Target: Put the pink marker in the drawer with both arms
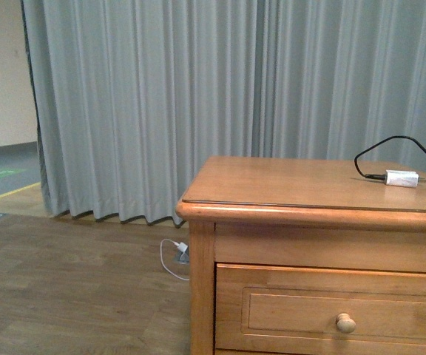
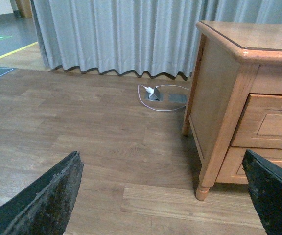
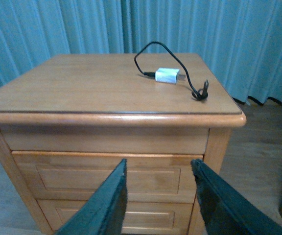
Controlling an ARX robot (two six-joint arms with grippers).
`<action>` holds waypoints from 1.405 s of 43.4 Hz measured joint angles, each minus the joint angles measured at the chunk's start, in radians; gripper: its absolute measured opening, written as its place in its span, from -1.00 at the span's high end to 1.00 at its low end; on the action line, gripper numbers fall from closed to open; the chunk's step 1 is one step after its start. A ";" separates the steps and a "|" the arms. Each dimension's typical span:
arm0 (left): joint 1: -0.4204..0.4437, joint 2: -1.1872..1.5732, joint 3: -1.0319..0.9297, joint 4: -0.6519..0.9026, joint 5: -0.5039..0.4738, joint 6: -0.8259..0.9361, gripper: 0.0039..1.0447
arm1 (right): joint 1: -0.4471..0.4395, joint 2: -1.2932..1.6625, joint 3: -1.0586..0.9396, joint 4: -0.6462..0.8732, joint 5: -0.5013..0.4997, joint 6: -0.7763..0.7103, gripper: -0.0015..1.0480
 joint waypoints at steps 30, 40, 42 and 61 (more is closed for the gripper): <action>0.000 0.000 0.000 0.000 0.000 0.000 -0.89 | 0.071 -0.290 -0.270 -0.024 0.066 -0.011 0.97; 0.000 0.000 0.000 0.000 0.000 0.000 -0.89 | 0.071 -0.388 -0.305 -0.085 0.065 -0.011 0.97; 0.000 0.000 0.000 0.000 0.000 0.000 -0.89 | 0.071 -0.412 -0.312 -0.103 0.065 -0.011 0.97; 0.000 0.000 0.000 0.000 0.000 0.000 -0.89 | 0.071 -0.559 -0.349 -0.201 0.064 -0.011 0.97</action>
